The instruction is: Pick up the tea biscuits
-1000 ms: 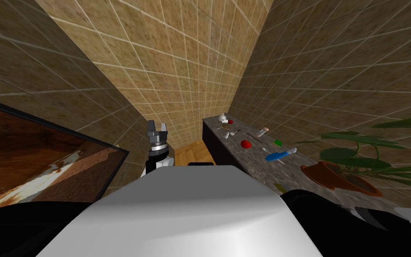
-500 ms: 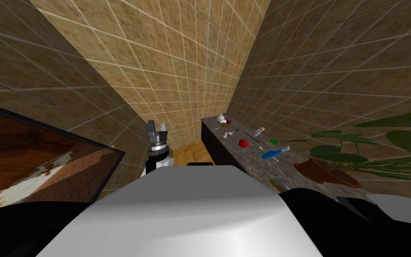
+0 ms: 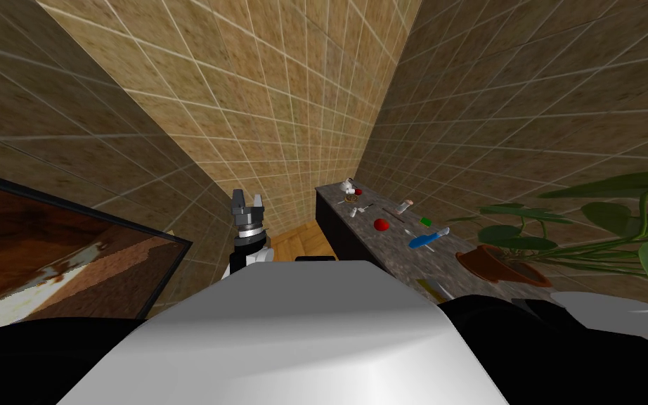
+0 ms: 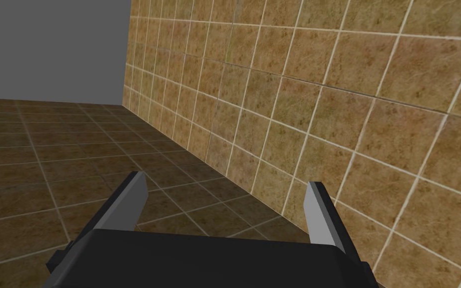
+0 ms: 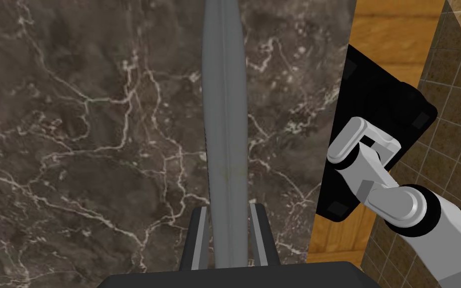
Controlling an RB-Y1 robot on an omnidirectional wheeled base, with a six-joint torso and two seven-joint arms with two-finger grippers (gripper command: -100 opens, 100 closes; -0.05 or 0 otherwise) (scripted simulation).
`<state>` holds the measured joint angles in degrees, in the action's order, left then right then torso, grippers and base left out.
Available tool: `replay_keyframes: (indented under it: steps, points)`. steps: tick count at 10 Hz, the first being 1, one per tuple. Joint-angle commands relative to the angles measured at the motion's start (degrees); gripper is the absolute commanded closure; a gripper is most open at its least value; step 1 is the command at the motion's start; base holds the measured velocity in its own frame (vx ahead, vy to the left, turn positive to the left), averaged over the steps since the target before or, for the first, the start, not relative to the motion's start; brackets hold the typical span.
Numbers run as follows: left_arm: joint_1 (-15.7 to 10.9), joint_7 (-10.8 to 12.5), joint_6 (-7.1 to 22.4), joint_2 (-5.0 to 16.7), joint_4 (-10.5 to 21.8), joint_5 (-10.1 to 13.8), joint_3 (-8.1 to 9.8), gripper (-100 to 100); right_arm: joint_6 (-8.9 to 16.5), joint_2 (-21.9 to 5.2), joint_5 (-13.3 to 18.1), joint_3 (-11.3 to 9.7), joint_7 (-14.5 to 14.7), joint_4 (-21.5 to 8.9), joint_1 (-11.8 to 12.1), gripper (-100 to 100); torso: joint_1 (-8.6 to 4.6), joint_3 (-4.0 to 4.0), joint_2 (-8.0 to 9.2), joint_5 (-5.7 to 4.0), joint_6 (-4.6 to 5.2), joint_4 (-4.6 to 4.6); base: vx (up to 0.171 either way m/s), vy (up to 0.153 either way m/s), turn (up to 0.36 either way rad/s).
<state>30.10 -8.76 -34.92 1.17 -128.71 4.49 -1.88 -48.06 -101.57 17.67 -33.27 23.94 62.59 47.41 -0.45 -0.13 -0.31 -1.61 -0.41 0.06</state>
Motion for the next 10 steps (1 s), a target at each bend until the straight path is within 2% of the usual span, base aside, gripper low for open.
replay_keyframes:
  steps: [1,2,3,4,7,8,10]
  points:
    - [0.0,0.0,0.0,0.0,0.0,0.0,0.0,0,0.0,-0.1,-0.1,-2.7,0.0,0.2,-2.9,100,0.0,0.0,0.0,0.0,0.0,0.0,0.0,-0.005,0.0]
    - [0.0,0.0,0.0,0.0,0.0,0.0,0.0,0,0.0,-0.1,-0.1,-2.7,0.0,0.2,-4.1,100,-0.02,-0.01,-0.02,-0.07,-0.04,0.01,0.0,0.0,0.0]
    - [0.0,0.0,0.0,0.0,0.0,0.0,0.0,0,0.0,-0.1,-0.1,-2.7,0.0,0.2,-4.1,100,-0.01,-0.02,-0.06,-0.09,-0.1,0.02,0.0,0.0,0.0]
    - [0.0,0.0,0.0,0.0,0.0,0.0,0.0,0,1.5,-2.7,-0.1,-5.5,-0.9,3.2,-6.2,100,-0.03,-0.03,-0.08,-0.12,-0.14,0.03,-0.001,-0.023,-0.131]
    - [0.0,0.0,0.0,0.0,0.0,0.0,0.0,0,1.5,-2.7,-0.1,-9.9,-0.9,3.3,-11.5,100,-0.09,-0.04,-0.1,-0.11,-0.14,0.01,0.0,-0.014,-0.017]
    - [0.0,0.0,0.0,0.0,0.0,0.0,0.0,0,3.0,-5.2,-0.1,-12.0,-1.7,6.2,-13.3,100,-0.06,-0.05,-0.11,-0.11,-0.16,0.02,-0.003,-0.022,-0.12]
    - [0.0,0.0,0.0,0.0,0.0,0.0,0.0,0,3.0,-5.2,-0.1,-15.4,-1.7,6.5,-17.2,100,-0.12,-0.05,-0.12,-0.12,-0.15,0.02,0.001,-0.02,-0.04]
